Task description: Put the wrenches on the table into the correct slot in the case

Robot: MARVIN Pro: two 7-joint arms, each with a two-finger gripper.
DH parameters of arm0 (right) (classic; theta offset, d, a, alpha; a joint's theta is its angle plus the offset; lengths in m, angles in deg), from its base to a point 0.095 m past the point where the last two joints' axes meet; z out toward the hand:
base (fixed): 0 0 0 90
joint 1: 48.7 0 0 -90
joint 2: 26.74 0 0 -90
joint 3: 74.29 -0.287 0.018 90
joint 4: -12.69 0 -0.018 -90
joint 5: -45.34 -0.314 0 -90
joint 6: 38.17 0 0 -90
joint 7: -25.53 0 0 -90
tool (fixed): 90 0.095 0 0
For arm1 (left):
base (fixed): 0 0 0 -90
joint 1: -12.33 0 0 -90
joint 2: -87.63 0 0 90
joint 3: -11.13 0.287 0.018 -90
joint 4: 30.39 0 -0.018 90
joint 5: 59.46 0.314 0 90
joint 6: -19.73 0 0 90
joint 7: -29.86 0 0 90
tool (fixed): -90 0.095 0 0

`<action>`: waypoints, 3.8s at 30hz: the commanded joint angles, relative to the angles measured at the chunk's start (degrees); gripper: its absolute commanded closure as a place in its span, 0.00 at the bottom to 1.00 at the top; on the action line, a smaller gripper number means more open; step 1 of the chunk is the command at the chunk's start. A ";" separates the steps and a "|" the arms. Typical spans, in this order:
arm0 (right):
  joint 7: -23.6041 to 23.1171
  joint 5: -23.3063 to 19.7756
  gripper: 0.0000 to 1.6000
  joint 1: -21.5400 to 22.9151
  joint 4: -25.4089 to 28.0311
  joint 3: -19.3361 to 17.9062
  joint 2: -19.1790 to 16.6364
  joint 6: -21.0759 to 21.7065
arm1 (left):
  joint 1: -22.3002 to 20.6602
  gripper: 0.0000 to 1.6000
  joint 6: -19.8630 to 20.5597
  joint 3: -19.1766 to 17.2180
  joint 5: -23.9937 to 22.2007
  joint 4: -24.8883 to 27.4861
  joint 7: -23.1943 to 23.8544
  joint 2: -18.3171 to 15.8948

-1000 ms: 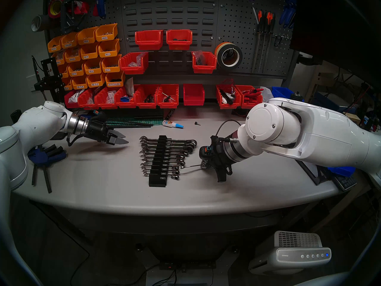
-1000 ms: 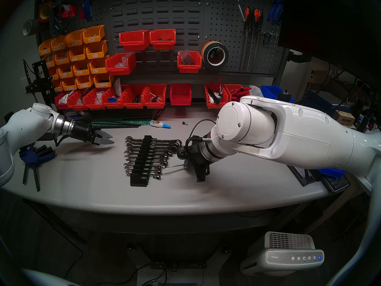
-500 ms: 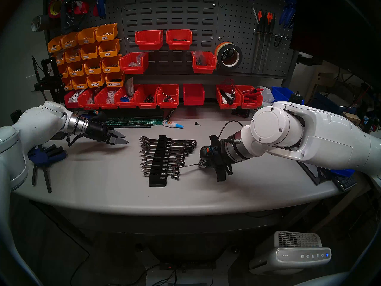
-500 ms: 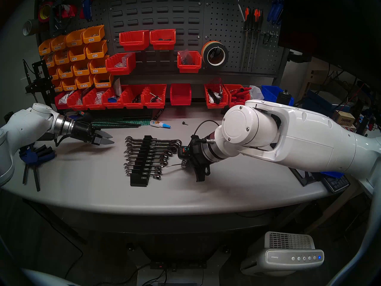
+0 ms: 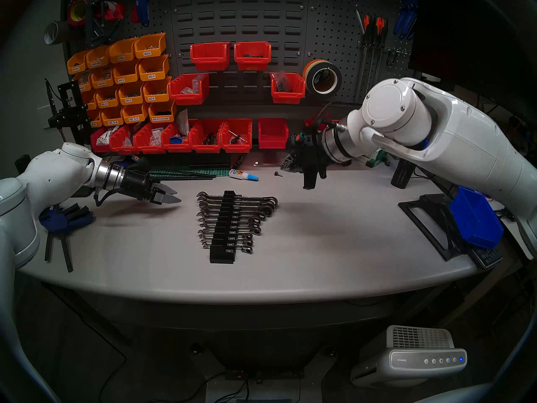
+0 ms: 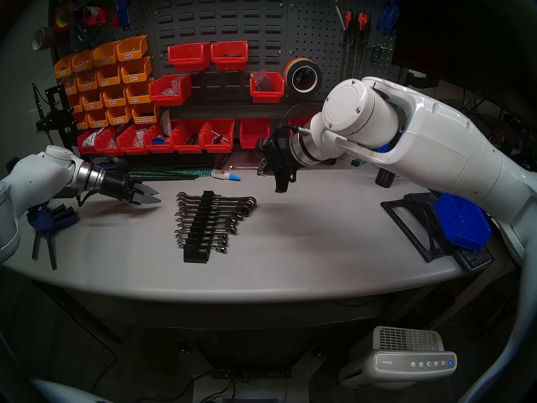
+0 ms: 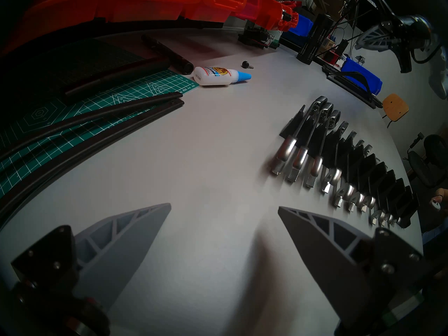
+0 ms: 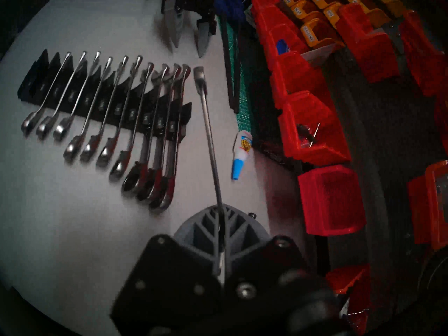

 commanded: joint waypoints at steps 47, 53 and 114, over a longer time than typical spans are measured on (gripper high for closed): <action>-33.09 -6.08 1.00 7.75 -13.64 3.13 21.07 -4.40 | -1.61 0.00 -0.04 -0.57 -0.05 -0.18 0.18 0.16; -33.33 -6.03 1.00 7.75 -12.45 3.70 20.52 -3.63 | -1.61 0.00 -0.04 -0.57 -0.05 -0.18 0.19 0.16; -24.02 -20.62 1.00 7.88 -10.41 12.71 19.99 10.51 | -1.60 0.00 -0.04 -0.57 -0.06 -0.16 0.17 0.15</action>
